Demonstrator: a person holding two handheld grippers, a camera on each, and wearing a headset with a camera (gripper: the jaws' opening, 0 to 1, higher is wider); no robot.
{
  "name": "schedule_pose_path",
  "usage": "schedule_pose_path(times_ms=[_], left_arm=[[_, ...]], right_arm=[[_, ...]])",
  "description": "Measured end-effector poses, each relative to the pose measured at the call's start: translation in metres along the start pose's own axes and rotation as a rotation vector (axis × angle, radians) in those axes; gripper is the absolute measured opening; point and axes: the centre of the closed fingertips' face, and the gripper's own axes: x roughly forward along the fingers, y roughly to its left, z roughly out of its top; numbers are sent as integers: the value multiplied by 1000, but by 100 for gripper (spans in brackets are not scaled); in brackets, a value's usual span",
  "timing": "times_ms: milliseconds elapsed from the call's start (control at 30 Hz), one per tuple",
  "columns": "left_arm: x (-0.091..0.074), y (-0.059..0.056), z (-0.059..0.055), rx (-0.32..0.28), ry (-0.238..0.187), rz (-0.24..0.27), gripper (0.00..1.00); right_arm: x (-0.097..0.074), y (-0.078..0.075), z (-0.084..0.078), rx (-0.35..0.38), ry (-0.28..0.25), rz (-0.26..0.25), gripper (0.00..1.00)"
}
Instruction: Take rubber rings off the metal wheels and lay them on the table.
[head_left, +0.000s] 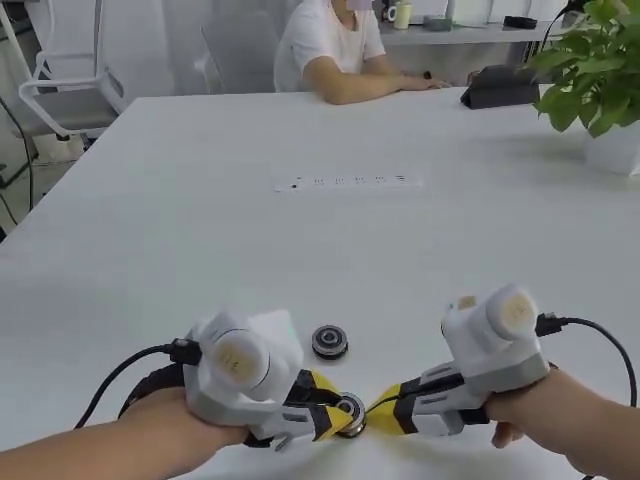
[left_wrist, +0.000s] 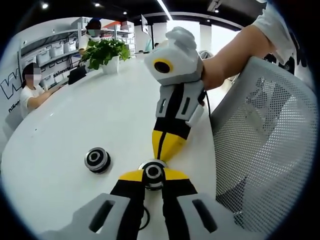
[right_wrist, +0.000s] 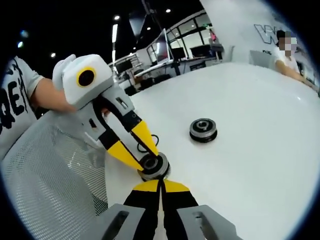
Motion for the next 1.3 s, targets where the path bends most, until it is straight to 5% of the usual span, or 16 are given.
schedule_pose_path(times_ms=[400,1300], left_arm=[[2,0,1,-2,3,13,7],[2,0,1,-1,12,18,7]], right_arm=[[-9,-2,15,170,-115,23,0],[-6,7,19,110,-90,31,0]])
